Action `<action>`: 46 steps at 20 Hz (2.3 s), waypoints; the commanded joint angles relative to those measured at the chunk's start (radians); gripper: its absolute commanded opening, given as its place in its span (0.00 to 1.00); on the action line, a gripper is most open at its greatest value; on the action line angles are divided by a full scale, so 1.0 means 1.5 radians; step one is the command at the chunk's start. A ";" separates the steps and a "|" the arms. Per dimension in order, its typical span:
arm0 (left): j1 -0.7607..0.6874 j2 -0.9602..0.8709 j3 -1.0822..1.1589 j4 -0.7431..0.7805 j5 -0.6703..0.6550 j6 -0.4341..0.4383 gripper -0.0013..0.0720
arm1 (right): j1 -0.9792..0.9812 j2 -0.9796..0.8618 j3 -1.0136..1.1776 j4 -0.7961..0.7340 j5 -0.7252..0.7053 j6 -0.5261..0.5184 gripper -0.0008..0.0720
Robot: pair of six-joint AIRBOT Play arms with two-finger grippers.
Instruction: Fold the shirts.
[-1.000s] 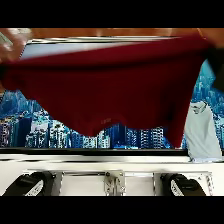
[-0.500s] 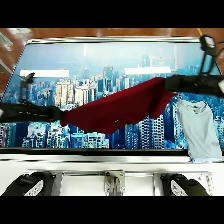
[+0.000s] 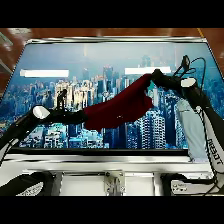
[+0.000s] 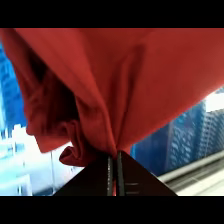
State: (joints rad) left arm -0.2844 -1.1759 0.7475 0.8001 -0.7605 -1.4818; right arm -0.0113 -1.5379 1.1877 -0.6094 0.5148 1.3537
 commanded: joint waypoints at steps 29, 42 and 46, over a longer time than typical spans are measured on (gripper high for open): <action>0.136 0.018 0.310 0.124 -0.297 0.125 0.08 | -0.056 0.122 0.027 0.006 0.407 -0.158 0.09; 0.145 0.257 0.689 0.315 -0.424 0.059 0.08 | -0.100 0.506 0.247 -0.159 0.511 0.034 0.09; 0.145 0.254 0.674 0.370 -0.458 0.060 0.08 | -0.099 0.491 0.245 -0.248 0.648 0.122 0.09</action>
State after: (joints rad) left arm -0.0681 -0.8074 1.7622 1.2667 -1.4128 -1.3830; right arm -0.1596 -0.8055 1.5528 -0.8673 1.3460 1.4254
